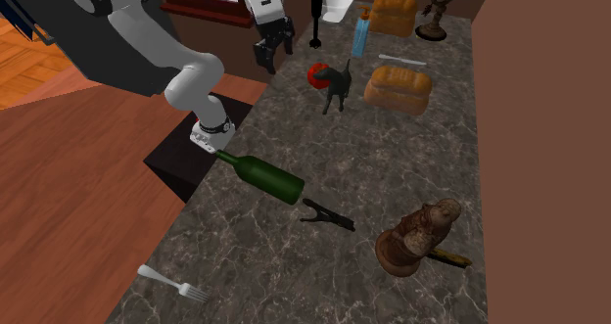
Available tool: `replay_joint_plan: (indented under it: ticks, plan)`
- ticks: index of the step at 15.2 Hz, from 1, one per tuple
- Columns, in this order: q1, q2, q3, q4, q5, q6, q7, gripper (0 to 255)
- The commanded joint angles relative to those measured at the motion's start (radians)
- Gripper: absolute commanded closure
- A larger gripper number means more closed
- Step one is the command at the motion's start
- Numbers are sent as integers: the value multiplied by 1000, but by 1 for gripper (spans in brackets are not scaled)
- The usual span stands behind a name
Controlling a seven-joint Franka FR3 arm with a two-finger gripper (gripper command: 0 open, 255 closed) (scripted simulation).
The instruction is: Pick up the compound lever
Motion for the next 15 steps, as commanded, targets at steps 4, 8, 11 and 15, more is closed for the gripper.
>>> replay_joint_plan:
  ticks: [4,8,11,15]
  plan:
    - [-12,90,-42,22,-23,38,-56,0]
    - [-25,221,-96,68,-45,83,-128,0]
    - [-33,325,-133,115,-56,110,-181,0]
    - [-45,471,-179,194,-59,137,-250,0]
